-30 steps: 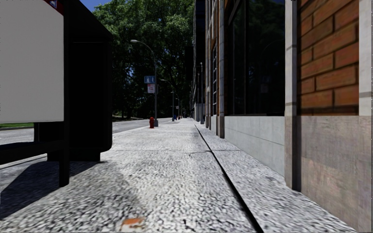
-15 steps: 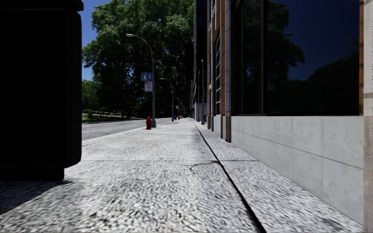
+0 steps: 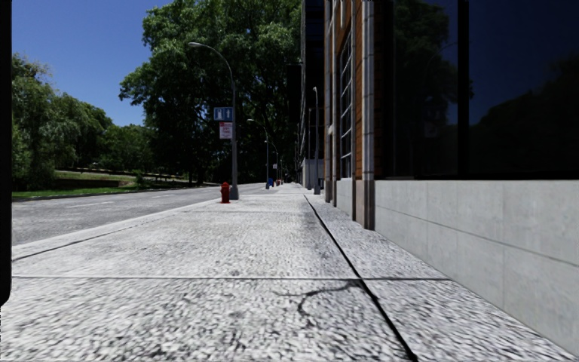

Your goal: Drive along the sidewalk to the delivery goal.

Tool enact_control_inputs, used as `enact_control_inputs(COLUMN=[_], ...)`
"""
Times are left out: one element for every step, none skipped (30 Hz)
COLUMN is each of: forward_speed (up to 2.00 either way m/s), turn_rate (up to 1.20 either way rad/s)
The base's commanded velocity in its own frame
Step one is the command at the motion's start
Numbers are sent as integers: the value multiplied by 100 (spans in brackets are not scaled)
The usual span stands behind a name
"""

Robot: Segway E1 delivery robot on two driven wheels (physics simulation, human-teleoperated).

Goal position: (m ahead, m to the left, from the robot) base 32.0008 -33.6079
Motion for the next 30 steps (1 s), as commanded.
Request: enact_control_inputs(forward_speed=[200,200,200,200,200,200,200,200,200,200,200,200,200,200,200,200,200,200,200,200,200,200,200,200,200,200,200,200,200,200], turn_rate=[0,0,0,0,0,0,0,0,0,0,0,0,0,0,0,0,0,0,0,0,0,0,0,0,0,0,0,0,0,0])
